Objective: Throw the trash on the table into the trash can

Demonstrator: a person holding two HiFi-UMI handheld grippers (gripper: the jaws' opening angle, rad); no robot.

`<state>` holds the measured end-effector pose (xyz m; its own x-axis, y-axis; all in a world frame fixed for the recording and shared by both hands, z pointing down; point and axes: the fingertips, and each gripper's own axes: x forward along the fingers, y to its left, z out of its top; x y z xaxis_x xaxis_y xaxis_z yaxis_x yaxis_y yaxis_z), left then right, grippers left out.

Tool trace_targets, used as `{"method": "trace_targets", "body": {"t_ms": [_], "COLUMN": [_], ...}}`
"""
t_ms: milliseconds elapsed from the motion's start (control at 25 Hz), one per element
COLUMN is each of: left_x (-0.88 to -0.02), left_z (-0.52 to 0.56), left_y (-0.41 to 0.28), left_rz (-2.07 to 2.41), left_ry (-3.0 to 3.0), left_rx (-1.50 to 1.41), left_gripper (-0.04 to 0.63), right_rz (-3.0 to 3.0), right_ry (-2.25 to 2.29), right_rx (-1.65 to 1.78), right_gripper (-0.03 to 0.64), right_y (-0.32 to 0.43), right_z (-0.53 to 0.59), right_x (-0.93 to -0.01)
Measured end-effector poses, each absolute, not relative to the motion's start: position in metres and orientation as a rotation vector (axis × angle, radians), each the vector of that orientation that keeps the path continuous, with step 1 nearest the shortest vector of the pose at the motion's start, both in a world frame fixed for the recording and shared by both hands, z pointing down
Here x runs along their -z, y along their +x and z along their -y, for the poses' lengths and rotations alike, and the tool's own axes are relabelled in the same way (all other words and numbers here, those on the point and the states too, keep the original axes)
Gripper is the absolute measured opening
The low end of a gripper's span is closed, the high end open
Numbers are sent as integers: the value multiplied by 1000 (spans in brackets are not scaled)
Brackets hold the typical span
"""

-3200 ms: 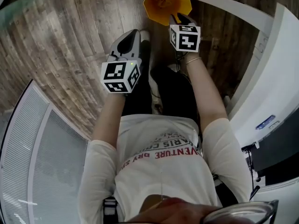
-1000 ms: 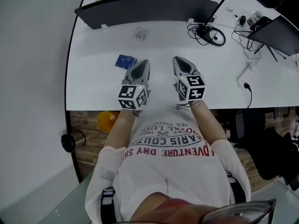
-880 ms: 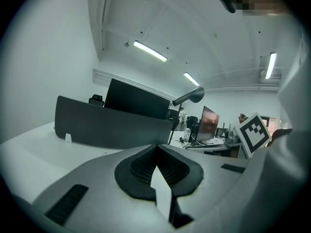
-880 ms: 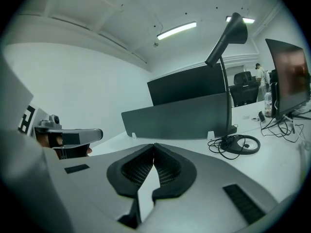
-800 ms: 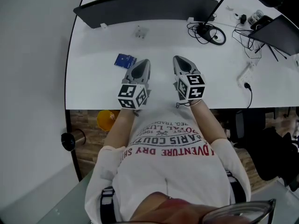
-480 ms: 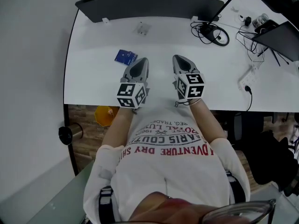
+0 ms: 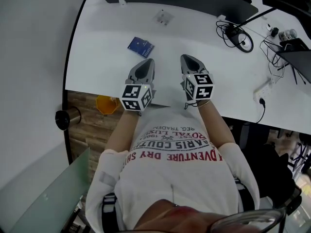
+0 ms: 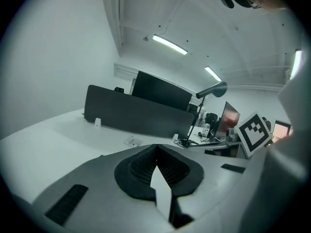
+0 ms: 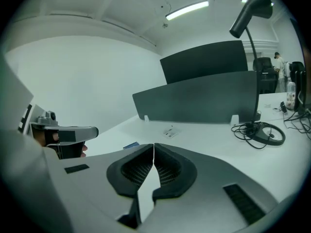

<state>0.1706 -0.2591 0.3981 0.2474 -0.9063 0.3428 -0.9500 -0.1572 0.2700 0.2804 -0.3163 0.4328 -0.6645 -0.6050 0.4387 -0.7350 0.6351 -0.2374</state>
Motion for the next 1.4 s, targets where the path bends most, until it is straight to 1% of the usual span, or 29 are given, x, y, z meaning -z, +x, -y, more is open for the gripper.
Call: {"method": "trace_targets", "body": {"t_ms": [240,280,320,360,520,720,1040,1160,1200,1240,1400], "left_x": [-423,-428,-432,-436,-449,-471,-496,-498,-498,-498,-491], "left_z": [252,251,251,252,263,277,283,279,278,276,271], "left_y": [98,85,73,60,24,5,18,23,25,26,31], "left_rz": [1699,1694,1689,1683,1638,1560,1482,1480,1483,1488,1519], "left_ry": [1984,1969,1956,1945,1953,1999,1988,1978,1973,1968,1954], "left_rx": [-132,-135,-136,-137,-165,-223,-204,-201,-198,-195,-185], "left_gripper": [23,23,23,23,23,23,23,23,23,23,23], "right_rz": [2470,2458,2446,2432,2352,2232,2158,2155,2154,2156,2158], "right_ry": [940,920,897,879,885,899,886,850,836,817,728], "right_rx": [-580,-579,-578,-577,-581,-561,-496,-473,-461,-445,-400], "right_gripper": [29,51,143,199,225,268,261,239,139,66,38], "right_y": [199,184,169,155,118,101,100,101,102,102,103], "right_z": [318,318,319,320,332,349,361,360,359,358,351], "right_x": [-466,-472,-478,-484,-515,-556,-583,-582,-582,-582,-580]}}
